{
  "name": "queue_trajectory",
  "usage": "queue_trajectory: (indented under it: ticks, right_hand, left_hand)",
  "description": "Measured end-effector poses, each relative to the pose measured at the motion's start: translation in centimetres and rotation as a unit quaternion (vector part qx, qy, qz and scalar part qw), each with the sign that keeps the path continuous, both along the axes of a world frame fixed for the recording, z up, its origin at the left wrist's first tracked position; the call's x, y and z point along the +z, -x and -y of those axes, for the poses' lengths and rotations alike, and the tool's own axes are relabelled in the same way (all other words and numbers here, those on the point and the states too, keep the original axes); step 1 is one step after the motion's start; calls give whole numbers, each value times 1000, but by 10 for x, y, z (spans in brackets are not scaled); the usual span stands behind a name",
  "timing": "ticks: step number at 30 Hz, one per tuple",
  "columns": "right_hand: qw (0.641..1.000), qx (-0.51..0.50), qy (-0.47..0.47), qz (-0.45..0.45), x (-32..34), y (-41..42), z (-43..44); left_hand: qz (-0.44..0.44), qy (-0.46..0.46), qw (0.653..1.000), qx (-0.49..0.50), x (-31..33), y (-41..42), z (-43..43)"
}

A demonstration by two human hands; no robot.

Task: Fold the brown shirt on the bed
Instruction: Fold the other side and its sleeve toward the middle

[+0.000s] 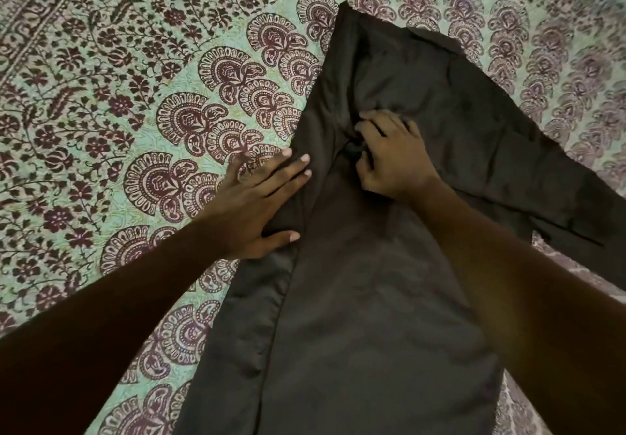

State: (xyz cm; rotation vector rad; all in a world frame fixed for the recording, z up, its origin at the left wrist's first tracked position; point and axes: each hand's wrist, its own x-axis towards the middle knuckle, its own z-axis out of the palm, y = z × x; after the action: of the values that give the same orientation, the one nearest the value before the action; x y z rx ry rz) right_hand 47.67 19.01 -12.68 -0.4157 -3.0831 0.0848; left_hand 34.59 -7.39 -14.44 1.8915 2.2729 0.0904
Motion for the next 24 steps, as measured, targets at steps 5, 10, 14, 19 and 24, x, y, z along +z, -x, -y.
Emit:
queue_trajectory:
  ticks: [5,10,14,19,24]
  right_hand:
    - [987,161,-26,-7,-1,30,5]
    - [987,61,-12,146,-11,69,-22]
    - [983,16,-9,185,-7,100,-64]
    - [985,-38,18,169,0,124,-80]
    - [975,-44,67,206,-3,123,-90]
  left_hand:
    - [6,5,1000,17,-7,-2,1]
    - [16,23,1000,13,-7,0,-1]
    - [25,32,999,12,-7,3,-3]
    - [38,38,998,15,-5,5,-4]
    - [44,38,998,12,-5,6,-5]
